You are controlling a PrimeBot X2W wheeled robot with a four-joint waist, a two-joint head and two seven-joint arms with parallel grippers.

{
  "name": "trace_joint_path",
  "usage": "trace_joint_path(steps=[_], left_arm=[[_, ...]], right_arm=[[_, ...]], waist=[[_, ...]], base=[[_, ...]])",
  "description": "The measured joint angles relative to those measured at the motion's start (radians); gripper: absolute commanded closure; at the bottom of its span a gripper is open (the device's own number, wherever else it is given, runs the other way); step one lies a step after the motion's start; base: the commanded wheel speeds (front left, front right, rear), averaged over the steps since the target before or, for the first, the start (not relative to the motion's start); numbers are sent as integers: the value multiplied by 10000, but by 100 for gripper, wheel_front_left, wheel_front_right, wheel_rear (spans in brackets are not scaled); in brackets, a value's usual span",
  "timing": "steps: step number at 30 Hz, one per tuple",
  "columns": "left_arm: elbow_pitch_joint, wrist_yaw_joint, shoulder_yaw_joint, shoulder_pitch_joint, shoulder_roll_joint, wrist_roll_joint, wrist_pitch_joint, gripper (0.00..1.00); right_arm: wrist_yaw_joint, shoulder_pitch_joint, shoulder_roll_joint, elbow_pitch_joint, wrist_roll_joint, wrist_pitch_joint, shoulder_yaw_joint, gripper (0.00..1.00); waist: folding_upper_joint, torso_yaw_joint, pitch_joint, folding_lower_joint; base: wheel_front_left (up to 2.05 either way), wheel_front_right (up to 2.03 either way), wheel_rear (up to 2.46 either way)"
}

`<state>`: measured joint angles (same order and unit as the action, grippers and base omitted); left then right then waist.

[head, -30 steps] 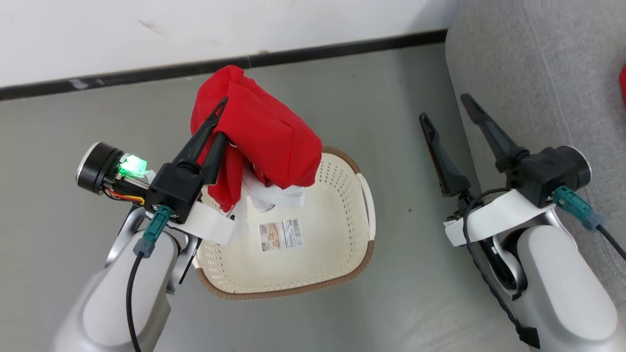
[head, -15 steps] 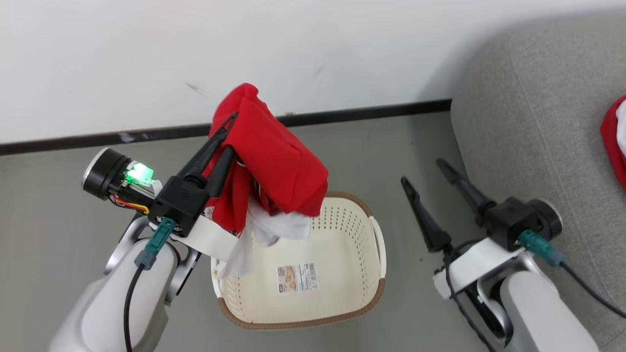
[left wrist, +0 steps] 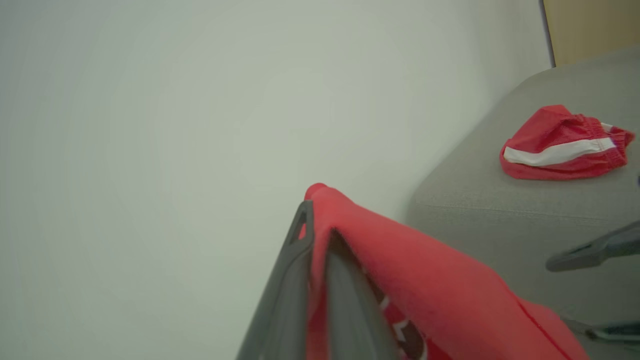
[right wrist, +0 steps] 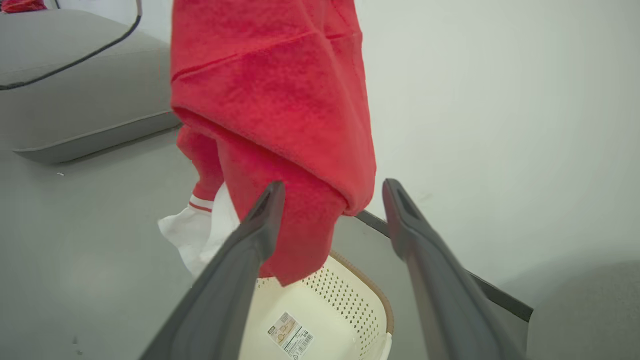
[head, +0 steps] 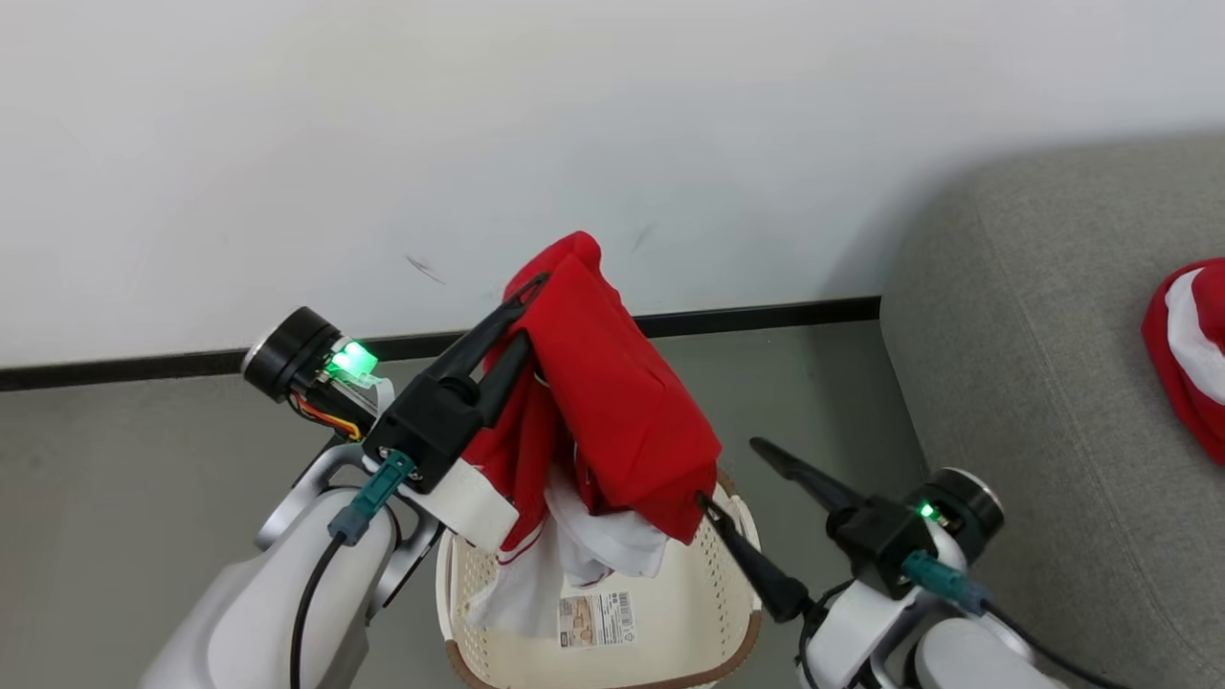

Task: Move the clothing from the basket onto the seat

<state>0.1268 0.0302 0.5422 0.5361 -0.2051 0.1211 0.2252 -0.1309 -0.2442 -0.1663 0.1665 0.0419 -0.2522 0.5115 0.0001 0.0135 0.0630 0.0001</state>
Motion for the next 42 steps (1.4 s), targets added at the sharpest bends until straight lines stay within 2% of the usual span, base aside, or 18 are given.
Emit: trace_joint_path(steps=[7,15,21,25,30,38,39,40,41,42], left_arm=[[42,226,245,7,213,12,-318,100],[127,355,533,12,508,127,-738,100],[182,431,616,12,602,290,-1012,100],[194,441,683,11,709,362,-1114,100],[192,445,719,10,757,456,-1287,100],[140,520,826,5,830,637,-1455,100],[127,520,832,5,834,637,-1463,100],[105,520,840,5,836,637,-1465,100],[86,520,848,5,840,637,-1494,100],[67,520,849,5,844,637,-1540,100]], right_arm=[[0,-3,-104,-8,-213,0,947,0],[0,-214,-334,-84,-1756,-2,1308,0],[0,-318,-257,46,-2466,-2,1220,0],[-2,-318,73,121,-2869,-2,869,0],[-2,-311,512,259,-3104,-2,198,0],[-2,-227,696,844,-3430,-2,-130,0],[-2,-230,708,911,-3452,-2,-142,29],[-2,-229,723,978,-3494,-2,-155,55],[-2,-231,734,1049,-3499,-2,-157,69],[-2,-232,744,1118,-3513,-2,-150,90]], waist=[[0,12,-493,0],[0,-3,-1035,-1],[0,7,-1336,0],[0,31,-1480,-1],[0,87,-1594,-1],[0,205,-1631,-1],[0,216,-1621,0],[0,226,-1611,-1],[0,234,-1600,-1],[0,241,-1589,0]], base=[[0,0,0],[0,0,0],[0,0,0],[0,0,0],[0,0,0],[0,0,0],[0,0,0],[0,0,0],[0,0,0],[0,0,0]])
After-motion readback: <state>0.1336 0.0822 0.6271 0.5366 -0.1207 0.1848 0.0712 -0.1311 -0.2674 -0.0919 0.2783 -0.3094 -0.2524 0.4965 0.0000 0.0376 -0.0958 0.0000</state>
